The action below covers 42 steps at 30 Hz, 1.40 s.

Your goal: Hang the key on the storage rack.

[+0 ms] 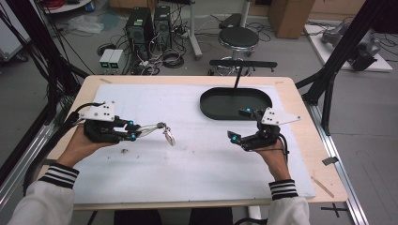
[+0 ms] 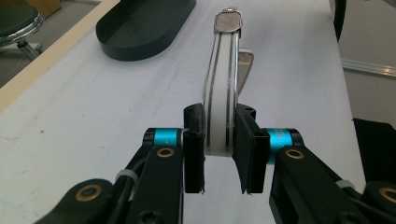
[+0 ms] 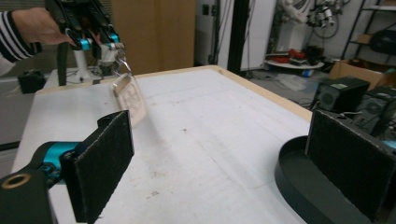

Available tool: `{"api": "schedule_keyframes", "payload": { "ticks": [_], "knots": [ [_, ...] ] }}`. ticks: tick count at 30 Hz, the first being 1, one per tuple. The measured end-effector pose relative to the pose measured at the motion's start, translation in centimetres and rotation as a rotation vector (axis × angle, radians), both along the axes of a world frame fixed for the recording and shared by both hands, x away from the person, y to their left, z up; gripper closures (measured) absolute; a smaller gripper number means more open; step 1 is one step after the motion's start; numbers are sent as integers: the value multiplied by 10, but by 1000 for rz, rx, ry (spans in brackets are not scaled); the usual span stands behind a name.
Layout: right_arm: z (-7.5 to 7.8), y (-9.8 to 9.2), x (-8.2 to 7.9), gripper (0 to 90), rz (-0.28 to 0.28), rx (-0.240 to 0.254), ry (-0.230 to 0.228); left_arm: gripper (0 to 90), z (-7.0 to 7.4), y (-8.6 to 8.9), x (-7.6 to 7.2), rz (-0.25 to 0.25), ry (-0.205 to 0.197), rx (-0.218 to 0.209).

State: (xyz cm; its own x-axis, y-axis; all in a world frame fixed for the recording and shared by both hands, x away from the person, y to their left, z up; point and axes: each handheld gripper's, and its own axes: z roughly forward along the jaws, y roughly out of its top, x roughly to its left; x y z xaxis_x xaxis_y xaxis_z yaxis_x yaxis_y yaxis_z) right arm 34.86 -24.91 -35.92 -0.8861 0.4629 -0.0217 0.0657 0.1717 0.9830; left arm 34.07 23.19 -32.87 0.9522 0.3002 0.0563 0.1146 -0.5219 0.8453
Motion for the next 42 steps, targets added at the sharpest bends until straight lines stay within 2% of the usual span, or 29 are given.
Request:
{"api": "schedule_keyframes", "payload": {
  "ticks": [5,7,9,10,16,24,29,30,36,39,42],
  "knots": [
    [10,13,11,68,57,3,28,746,-4,-6,2,0,17,-47],
    [12,15,13,68,70,2,26,746,-5,-7,2,-4,15,-61],
    [19,26,16,68,107,-20,29,746,-5,-8,3,-6,15,-70],
    [19,26,16,68,107,-20,29,746,-4,-10,3,-8,18,-70],
    [32,53,23,68,181,-63,23,746,9,-31,5,-55,-5,-51],
    [38,66,26,68,228,-99,25,746,20,-48,10,-94,-6,-27],
    [38,74,29,68,262,-133,34,746,21,-58,13,-114,1,-5],
    [38,77,28,69,274,-152,35,746,21,-60,14,-119,0,4],
    [41,83,31,69,304,-164,51,745,18,-66,17,-127,7,18],
    [42,89,33,69,332,-190,27,746,16,-68,17,-134,9,27],
    [42,93,33,70,346,-211,33,746,14,-69,17,-135,10,30]
  ]
}}
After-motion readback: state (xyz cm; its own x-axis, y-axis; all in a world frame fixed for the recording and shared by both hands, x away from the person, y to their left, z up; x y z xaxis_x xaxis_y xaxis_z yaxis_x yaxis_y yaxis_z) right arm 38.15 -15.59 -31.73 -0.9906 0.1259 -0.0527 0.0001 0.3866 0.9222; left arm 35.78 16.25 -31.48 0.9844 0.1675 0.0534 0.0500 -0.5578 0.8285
